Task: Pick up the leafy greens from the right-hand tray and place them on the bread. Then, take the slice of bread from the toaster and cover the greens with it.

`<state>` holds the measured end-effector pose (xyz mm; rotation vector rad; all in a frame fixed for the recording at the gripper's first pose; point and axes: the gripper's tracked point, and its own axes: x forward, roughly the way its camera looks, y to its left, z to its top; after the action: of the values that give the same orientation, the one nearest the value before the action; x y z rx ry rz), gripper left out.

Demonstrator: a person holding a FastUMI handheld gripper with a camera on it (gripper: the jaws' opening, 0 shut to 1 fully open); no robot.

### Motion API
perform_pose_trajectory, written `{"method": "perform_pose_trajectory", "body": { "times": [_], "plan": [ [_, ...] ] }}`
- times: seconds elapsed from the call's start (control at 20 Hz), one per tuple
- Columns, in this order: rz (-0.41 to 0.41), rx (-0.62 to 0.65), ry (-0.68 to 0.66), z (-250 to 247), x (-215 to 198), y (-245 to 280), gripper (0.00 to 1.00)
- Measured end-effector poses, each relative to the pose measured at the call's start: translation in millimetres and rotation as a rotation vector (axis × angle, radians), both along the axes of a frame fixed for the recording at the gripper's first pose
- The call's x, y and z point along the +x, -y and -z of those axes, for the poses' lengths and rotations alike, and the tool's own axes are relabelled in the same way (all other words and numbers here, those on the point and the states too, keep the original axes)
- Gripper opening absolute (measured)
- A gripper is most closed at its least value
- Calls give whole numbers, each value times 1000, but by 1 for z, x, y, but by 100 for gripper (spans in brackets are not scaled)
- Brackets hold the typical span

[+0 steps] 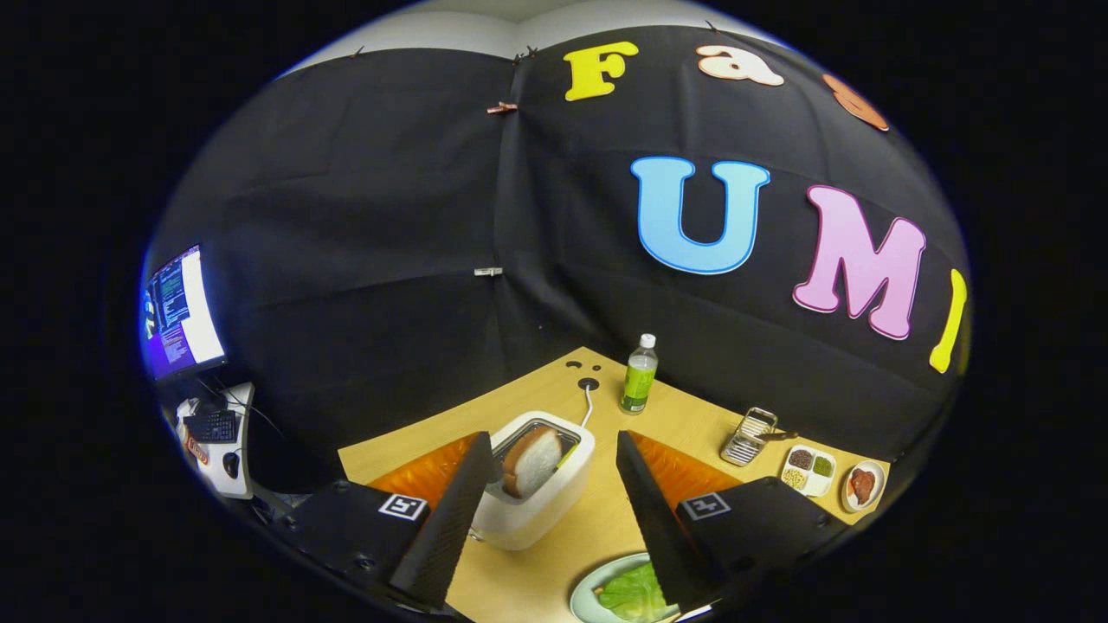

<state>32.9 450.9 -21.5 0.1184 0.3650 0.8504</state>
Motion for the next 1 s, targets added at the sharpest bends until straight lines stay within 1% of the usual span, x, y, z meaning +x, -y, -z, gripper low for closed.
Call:
{"method": "perform_pose_trajectory", "body": {
  "times": [0.15,0.35,0.5,0.75,0.8,0.85,0.95,1.0],
  "plan": [
    [-6,-40,-36,20,5,-37,90],
    [-22,-114,-73,56,11,-70,83],
    [-18,-145,-120,84,12,-90,82],
    [49,-177,-237,119,27,-104,75],
    [61,-175,-260,124,29,-107,70],
    [84,-175,-273,126,32,-106,68],
    [125,-183,-293,131,36,-101,46],
    [128,-180,-301,133,35,-102,35]
  ]
}}
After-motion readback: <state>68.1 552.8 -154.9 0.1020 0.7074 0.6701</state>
